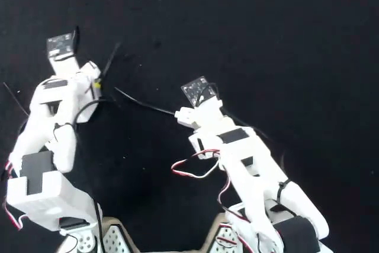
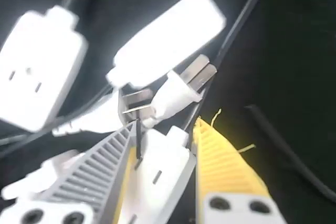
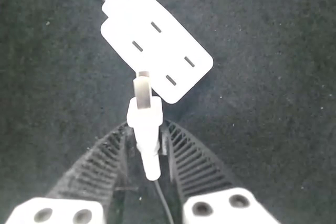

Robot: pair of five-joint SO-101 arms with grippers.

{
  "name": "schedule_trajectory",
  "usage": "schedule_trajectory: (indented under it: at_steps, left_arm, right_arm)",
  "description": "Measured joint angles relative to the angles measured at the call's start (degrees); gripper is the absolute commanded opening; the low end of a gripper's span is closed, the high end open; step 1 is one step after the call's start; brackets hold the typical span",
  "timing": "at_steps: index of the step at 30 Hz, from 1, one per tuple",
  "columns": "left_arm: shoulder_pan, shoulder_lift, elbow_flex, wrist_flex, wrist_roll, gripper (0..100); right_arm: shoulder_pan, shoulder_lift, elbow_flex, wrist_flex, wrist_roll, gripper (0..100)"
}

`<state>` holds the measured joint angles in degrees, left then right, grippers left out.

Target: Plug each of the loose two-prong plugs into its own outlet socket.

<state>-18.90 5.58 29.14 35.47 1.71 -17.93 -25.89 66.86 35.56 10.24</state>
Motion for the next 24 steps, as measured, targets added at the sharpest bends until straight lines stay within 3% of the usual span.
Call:
schedule_trajectory:
  at_steps: [6,17,24]
  left_arm:
    - [-4.48,0.35,-0.88,0.35,-3.78,17]
    - [-5.19,-4.84,-1.14,3.52,-4.66,17]
    - [2.81,-14.24,-3.52,12.40,-4.66,17]
  right_arm:
    - [0.00,0.00,0.00,0.00,0.00,1.1]
    - [0.00,0.00,-0.44,0.97,0.00,1.1]
    - [0.00,0.00,-1.41,1.41,0.00,1.1]
